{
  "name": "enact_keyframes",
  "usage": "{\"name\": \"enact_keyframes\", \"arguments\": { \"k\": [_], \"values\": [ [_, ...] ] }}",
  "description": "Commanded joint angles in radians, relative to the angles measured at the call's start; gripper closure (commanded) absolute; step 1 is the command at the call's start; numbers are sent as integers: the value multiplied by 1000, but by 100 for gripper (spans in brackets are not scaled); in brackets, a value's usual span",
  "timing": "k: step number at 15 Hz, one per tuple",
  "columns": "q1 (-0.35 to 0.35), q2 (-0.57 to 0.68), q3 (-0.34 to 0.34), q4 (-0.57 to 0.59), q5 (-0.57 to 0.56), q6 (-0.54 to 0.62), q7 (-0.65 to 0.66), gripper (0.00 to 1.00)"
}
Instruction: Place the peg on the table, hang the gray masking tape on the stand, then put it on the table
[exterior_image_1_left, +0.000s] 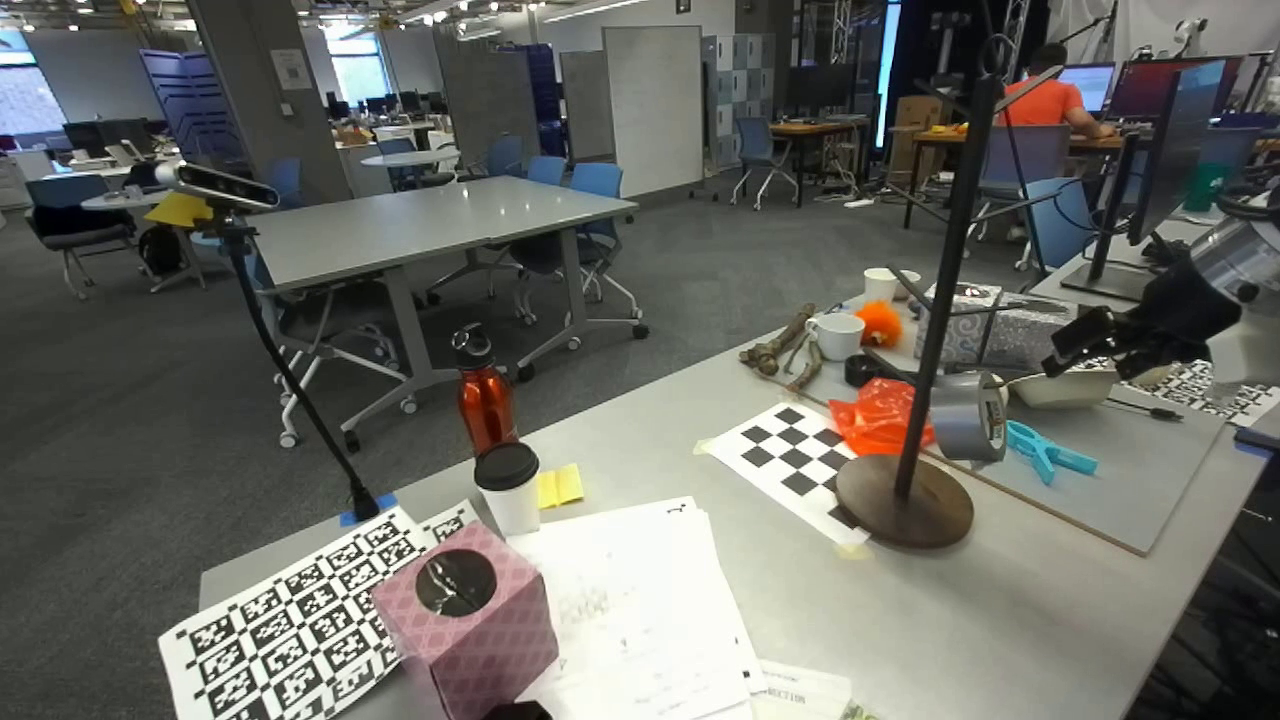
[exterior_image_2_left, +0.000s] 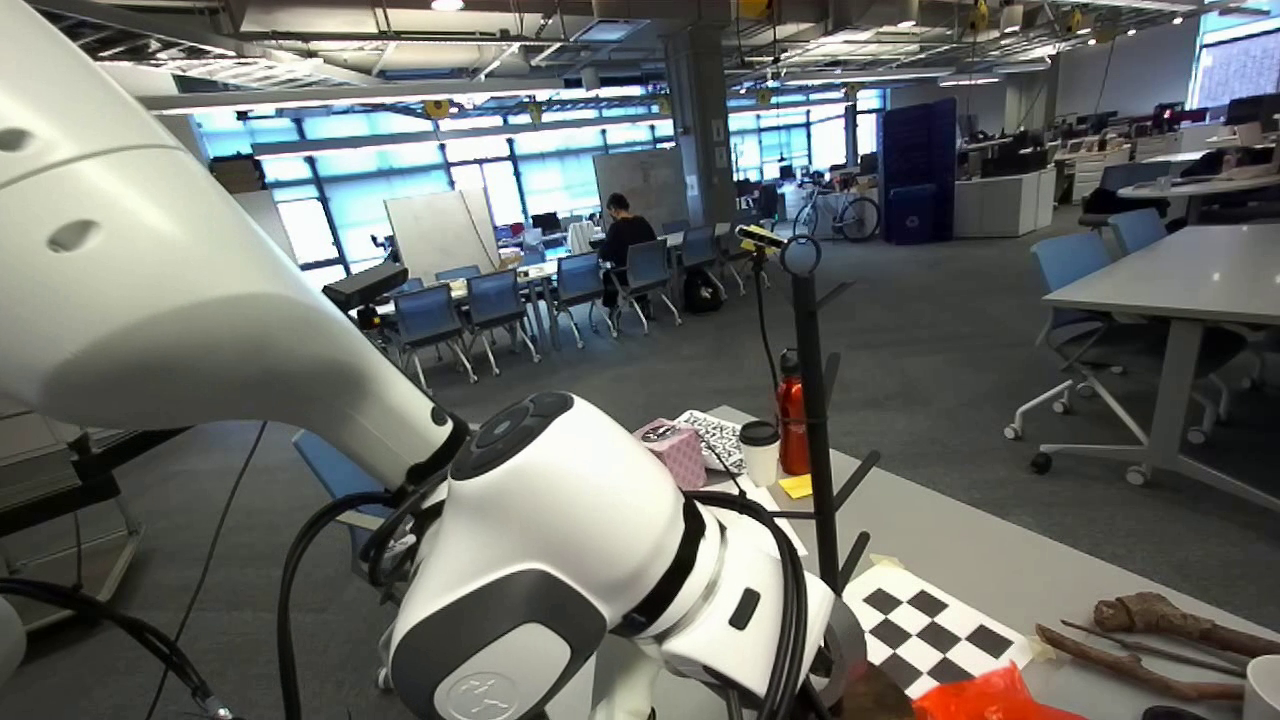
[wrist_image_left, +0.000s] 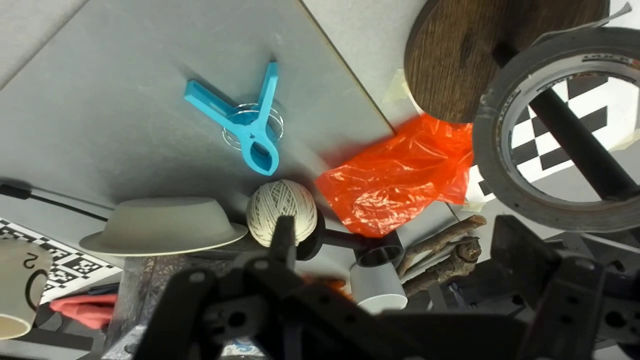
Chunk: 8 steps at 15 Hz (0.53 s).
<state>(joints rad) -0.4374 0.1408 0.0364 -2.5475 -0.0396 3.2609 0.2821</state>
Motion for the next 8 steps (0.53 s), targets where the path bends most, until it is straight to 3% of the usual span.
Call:
{"name": "enact_keyframes", "arguments": {
  "k": [1, 5, 6, 8],
  "values": [
    [20, -112, -7, -83, -20, -31, -25, 0],
    [33, -189, 2, -138, -30, -28, -36, 0],
    [121, -206, -65, -149, 37, -28, -93, 0],
    [155, -235, -83, -166, 42, -31, -121, 0]
  ]
}}
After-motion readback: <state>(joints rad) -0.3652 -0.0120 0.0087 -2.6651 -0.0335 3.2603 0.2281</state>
